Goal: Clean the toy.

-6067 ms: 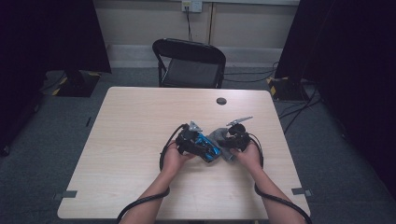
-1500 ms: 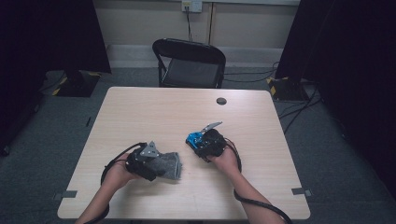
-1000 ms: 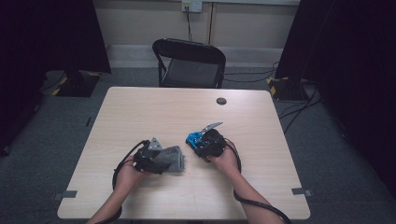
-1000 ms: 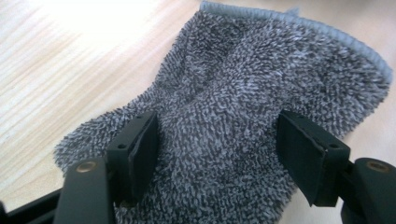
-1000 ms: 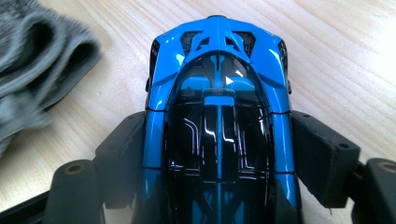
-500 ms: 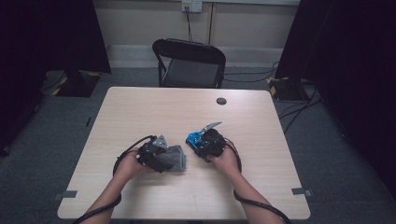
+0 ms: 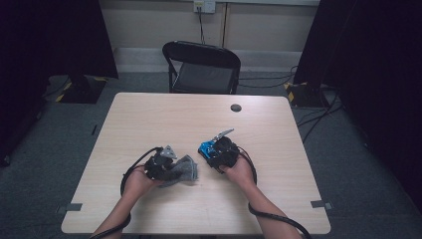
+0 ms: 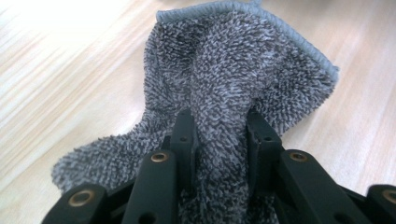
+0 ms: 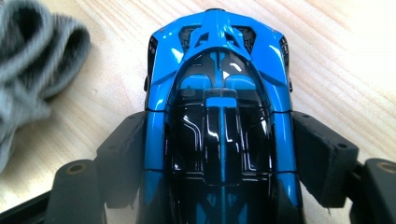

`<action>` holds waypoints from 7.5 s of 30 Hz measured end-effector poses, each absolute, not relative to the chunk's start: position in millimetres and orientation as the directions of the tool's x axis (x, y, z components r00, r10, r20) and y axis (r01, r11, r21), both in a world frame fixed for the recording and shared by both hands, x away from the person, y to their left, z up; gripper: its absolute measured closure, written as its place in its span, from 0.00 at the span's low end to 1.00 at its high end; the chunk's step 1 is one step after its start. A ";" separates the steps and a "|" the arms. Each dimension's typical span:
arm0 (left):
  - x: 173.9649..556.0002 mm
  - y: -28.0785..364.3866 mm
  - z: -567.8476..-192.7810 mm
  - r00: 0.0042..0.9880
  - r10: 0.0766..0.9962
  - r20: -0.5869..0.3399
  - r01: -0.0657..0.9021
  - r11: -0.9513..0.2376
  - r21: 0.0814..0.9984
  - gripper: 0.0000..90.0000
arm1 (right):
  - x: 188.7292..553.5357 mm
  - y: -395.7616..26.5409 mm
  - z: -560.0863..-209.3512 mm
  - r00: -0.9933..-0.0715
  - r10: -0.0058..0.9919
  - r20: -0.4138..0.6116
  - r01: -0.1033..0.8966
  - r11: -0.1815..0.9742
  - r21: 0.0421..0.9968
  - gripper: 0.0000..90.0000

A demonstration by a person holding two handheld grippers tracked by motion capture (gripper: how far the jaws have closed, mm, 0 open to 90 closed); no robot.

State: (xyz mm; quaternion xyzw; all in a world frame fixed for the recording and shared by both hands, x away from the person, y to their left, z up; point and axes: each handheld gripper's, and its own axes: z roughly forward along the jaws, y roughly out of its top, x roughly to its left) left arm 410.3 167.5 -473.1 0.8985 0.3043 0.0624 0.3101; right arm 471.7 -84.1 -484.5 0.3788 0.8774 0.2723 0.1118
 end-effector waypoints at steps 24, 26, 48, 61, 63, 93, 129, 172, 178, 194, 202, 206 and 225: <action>419.0 171.5 -476.4 0.778 0.617 -0.119 0.546 -0.570 0.614 0.49 | 473.5 -98.2 -482.9 -0.688 0.725 0.038 0.612 0.551 0.567 0.28; 419.7 171.8 -477.7 0.785 0.610 -0.110 0.535 -0.576 0.618 0.43 | 474.7 -96.9 -482.8 -0.698 0.716 0.019 0.595 0.564 0.573 0.25; 421.9 184.0 -472.3 0.816 0.569 -0.102 0.498 -0.603 0.624 0.33 | 479.0 -101.9 -477.2 -0.697 0.714 0.072 0.635 0.567 0.524 0.29; 418.6 167.1 -473.8 0.833 0.542 -0.111 0.507 -0.667 0.546 0.63 | 474.7 -110.6 -464.8 -0.705 0.706 0.075 0.631 0.575 0.520 0.29; 418.8 164.1 -471.5 0.817 0.563 -0.124 0.536 -0.661 0.526 0.77 | 472.8 -111.9 -463.6 -0.711 0.700 0.071 0.626 0.583 0.518 0.29; 472.5 114.5 -431.2 0.699 0.702 -0.135 0.632 -0.518 0.576 0.82 | 436.8 -91.8 -440.1 -0.810 0.586 0.033 0.504 0.665 0.551 0.29; 433.5 130.3 -421.4 0.761 0.634 -0.137 0.580 -0.570 0.582 0.82 | 460.0 -113.7 -442.8 -0.743 0.668 0.041 0.589 0.623 0.515 0.31; 470.5 110.7 -412.6 0.727 0.672 -0.141 0.614 -0.544 0.572 0.82 | 440.5 -96.9 -437.1 -0.810 0.584 0.046 0.517 0.676 0.525 0.30; 465.6 115.1 -410.5 0.737 0.660 -0.148 0.607 -0.550 0.574 0.82 | 443.7 -99.0 -437.3 -0.800 0.599 0.041 0.529 0.670 0.521 0.30; 440.4 129.8 -407.4 0.760 0.625 -0.177 0.593 -0.556 0.582 0.82 | 454.2 -107.9 -436.5 -0.767 0.640 0.039 0.562 0.643 0.521 0.30; 449.7 145.7 -393.9 0.710 0.689 -0.146 0.608 -0.494 0.621 0.82 | 451.9 -110.6 -436.4 -0.769 0.637 0.042 0.560 0.642 0.524 0.30; 462.4 144.3 -394.5 0.682 0.716 -0.152 0.628 -0.466 0.623 0.82 | 445.9 -106.6 -435.0 -0.788 0.614 0.045 0.540 0.654 0.530 0.30; 478.1 105.6 -403.4 0.742 0.650 -0.165 0.611 -0.553 0.567 0.82 | 438.5 -104.5 -428.7 -0.808 0.588 0.042 0.513 0.666 0.542 0.30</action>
